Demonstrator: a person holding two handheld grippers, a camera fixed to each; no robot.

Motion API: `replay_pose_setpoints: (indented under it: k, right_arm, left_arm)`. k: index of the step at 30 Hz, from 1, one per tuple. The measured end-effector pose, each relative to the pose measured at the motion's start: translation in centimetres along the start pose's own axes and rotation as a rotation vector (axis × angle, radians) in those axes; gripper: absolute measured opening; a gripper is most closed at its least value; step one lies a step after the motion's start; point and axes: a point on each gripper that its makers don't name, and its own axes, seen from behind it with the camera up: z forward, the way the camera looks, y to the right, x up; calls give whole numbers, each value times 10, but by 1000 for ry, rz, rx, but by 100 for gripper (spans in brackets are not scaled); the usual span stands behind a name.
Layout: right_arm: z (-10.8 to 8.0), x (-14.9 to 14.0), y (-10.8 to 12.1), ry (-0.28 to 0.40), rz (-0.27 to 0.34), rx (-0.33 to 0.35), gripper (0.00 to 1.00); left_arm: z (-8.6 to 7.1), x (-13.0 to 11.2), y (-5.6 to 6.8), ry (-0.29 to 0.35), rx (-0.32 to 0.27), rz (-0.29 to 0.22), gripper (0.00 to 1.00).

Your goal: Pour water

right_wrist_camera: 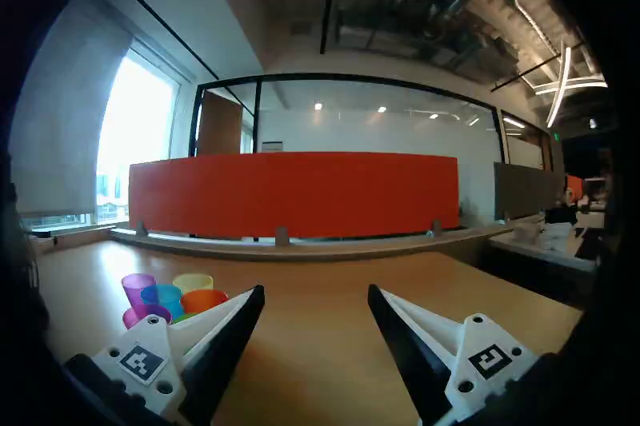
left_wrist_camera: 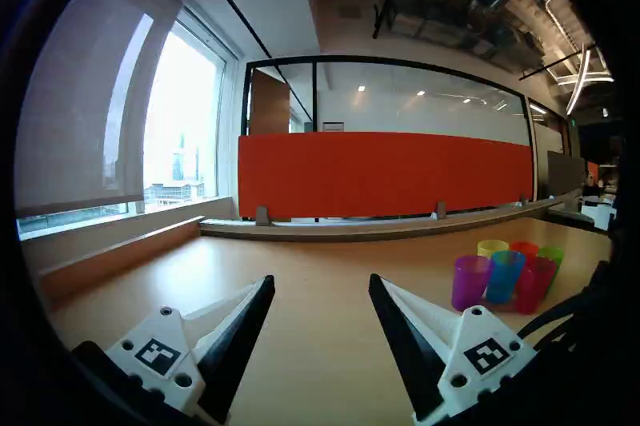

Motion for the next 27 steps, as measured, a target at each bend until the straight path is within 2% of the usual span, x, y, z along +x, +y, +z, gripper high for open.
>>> replay_pose_setpoints:
  k: [5, 17, 27]
  right_arm:
    - [2, 14, -3, 2, -12, 13, 100]
    - [5, 56, -10, -15, -20, 43, 100]
    - [14, 86, -6, -14, -35, 52, 100]
  left_arm:
    - [3, 16, 4, 6, -22, -10, 87]
    - [14, 49, 2, -4, -39, -16, 87]
    - [22, 86, 3, 1, -61, -17, 87]
